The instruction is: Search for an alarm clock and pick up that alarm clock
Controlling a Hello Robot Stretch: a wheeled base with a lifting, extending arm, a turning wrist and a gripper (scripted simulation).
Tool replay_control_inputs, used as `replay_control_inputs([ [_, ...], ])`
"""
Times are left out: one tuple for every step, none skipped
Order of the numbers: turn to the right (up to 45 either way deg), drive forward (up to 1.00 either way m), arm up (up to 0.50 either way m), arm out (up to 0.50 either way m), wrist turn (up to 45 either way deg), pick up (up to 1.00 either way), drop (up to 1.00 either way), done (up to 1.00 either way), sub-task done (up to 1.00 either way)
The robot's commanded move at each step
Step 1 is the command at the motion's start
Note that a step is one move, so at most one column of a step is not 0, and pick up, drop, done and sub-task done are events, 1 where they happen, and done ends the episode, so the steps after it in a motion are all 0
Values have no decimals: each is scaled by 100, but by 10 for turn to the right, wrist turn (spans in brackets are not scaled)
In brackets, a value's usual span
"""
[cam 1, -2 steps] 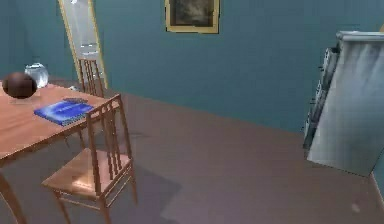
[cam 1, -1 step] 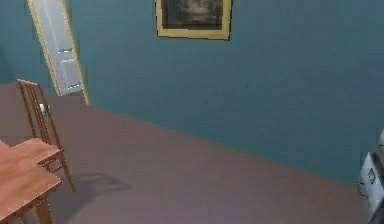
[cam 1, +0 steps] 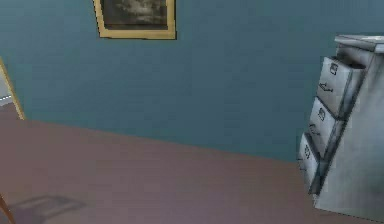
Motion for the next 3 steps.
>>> replay_control_inputs([
  [30,0,0,0,0,0,0,0,0],
  [0,75,0,0,0,0,0,0,0],
  [-450,0,0,0,0,0,0,0,0],
])
